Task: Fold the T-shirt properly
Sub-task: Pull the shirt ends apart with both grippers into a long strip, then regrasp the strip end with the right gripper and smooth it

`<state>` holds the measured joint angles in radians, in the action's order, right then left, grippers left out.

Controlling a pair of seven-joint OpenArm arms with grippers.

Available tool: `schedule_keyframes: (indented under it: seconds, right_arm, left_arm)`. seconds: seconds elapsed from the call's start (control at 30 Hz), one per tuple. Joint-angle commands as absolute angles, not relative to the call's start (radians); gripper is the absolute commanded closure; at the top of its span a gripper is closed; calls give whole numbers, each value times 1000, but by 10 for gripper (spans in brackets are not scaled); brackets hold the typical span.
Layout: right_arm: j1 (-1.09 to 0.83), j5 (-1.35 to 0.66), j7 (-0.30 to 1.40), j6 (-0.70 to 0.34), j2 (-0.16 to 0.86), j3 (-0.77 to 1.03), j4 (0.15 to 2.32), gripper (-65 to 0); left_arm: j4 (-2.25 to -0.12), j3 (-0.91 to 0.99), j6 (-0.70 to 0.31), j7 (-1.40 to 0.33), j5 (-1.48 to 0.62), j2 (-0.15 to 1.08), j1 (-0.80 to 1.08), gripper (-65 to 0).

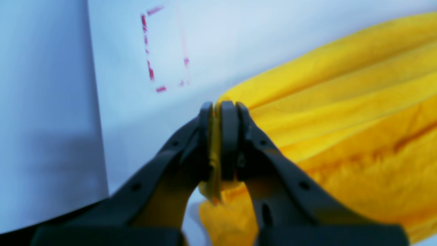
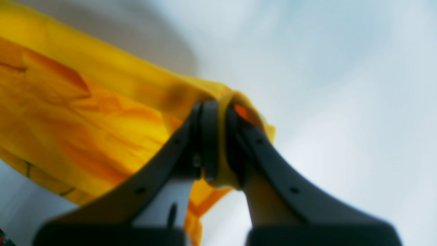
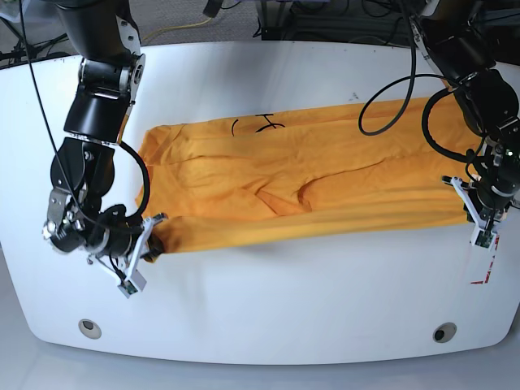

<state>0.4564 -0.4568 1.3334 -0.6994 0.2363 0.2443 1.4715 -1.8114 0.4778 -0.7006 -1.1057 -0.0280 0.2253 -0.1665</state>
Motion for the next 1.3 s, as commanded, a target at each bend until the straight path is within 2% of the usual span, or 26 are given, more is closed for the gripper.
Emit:
schedule_keyframes:
  seconds: [0.0, 0.3, 0.63, 0.73, 0.8, 0.87, 0.9, 0.97, 1.03, 1.13, 1.17, 1.27]
  right_arm:
    - [466, -461, 1345, -698, 251, 260, 1540, 0]
    - [305, -460, 1348, -698, 234, 265, 1655, 0]
    - [185, -460, 1348, -698, 205, 266, 1659, 0]
    - [163, -458, 1348, -698, 209, 266, 1659, 0]
    - [156, -458, 1348, -698, 213, 266, 1659, -10]
    - [142, -458, 1348, -698, 213, 266, 1659, -60]
    - [136, -460, 1348, -698, 214, 266, 1659, -119]
    - [120, -460, 1348, -698, 216, 266, 1662, -241]
    - [91, -460, 1348, -698, 226, 280, 1701, -398]
    - [33, -487, 1348, -698, 231, 315, 1794, -552]
    - [13, -518, 1348, -698, 236, 325, 1827, -579]
    - [-18, -607, 1377, -698, 243, 340, 1896, -572]
  left_arm:
    - [-1853, 484, -698, -1093, -24, 242, -154, -22]
    - [-1863, 484, -698, -1093, -24, 278, -31, -22]
    - [-1867, 481, -698, -1099, -22, 332, 58, -29]
    - [-1867, 478, -698, -1099, -24, 357, 96, -106]
    - [-1865, 478, -698, -1099, -24, 360, 117, -214]
    - [-1867, 479, -698, -1099, -24, 360, 133, -303]
    - [-1867, 481, -698, -1099, -22, 360, 140, -353]
    - [-1859, 481, -698, -1099, -22, 371, 150, -408]
    - [-1857, 479, -698, -1099, -22, 390, 163, -428]
    - [-1860, 478, -698, -1099, -25, 414, 185, -428]
    - [-1865, 478, -698, -1099, -25, 430, 191, -428]
    - [-1874, 484, -698, -1099, -27, 461, 203, -428]
